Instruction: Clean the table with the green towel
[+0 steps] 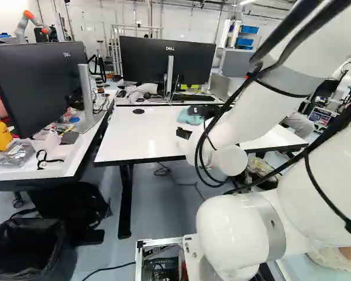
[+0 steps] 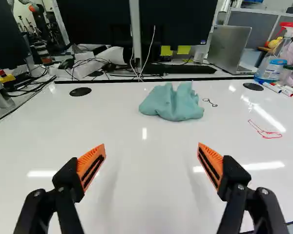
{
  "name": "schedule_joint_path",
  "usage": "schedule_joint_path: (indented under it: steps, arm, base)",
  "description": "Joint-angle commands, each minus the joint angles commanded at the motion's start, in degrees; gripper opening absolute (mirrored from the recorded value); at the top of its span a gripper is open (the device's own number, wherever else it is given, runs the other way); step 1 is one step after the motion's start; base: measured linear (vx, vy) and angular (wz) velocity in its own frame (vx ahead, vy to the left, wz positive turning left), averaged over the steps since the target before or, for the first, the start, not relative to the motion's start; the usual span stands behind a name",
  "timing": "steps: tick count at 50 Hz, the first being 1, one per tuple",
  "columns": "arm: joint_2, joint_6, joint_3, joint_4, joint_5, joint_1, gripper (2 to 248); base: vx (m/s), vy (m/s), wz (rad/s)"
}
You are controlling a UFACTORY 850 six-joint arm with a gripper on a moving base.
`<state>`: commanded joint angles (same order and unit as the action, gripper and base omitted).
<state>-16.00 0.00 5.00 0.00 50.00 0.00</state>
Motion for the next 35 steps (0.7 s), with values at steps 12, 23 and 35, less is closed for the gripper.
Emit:
schedule_joint_path:
  steps: [12,23,35]
  arm:
    - [0.26,0.00,0.22,0.00,0.00,0.00,247]
    - [1.96,0.00,1.67,0.00,0.00,0.00,247]
    - [5.74,0.00,5.00,0.00,0.00,-0.24,247]
  base:
    - [0.000,0.000,0.000]
    - [0.000,0.000,0.000]
    - [0.000,0.000,0.000]
